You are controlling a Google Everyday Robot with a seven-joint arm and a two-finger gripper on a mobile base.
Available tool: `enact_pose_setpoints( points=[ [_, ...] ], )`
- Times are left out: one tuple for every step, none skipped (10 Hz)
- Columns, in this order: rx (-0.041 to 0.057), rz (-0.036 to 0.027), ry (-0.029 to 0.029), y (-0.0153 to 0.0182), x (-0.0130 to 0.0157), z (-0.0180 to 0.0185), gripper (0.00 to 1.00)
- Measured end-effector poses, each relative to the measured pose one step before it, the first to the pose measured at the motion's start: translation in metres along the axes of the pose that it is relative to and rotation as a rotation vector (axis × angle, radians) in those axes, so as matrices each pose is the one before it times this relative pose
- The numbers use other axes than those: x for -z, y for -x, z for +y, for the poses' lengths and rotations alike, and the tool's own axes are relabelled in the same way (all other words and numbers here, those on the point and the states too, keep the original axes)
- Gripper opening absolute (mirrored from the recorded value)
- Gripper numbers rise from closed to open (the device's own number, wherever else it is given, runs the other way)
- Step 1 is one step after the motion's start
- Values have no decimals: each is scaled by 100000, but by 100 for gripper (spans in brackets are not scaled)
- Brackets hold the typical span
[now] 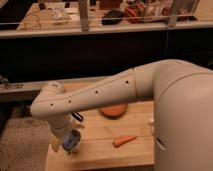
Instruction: Place the white sponge in the ceramic cup
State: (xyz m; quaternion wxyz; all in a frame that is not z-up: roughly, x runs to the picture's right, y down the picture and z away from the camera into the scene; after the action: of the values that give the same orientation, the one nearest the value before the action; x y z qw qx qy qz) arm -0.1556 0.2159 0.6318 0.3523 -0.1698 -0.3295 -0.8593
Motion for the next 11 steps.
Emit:
enact_pose_setpoints(
  points=[
    [-1262, 312, 1231, 284, 366, 367, 80],
    [-2099, 721, 1726, 286, 549, 564, 80],
    [-1414, 771, 694, 78, 452, 441, 80],
    [-986, 408, -1125, -136, -58, 354, 80],
    [-1676, 2421, -4496, -487, -556, 338, 80],
    [-949, 1734, -3624, -187, -425, 310, 80],
    [-974, 3366, -5023, -354, -522, 421, 80],
    [-653, 1440, -2555, -461, -343, -59, 80],
    [-711, 953, -1972, -299, -256, 7, 80],
    [-1245, 1467, -2111, -346, -394, 345, 80],
    [-187, 414, -288, -84, 48, -33, 80]
  ],
)
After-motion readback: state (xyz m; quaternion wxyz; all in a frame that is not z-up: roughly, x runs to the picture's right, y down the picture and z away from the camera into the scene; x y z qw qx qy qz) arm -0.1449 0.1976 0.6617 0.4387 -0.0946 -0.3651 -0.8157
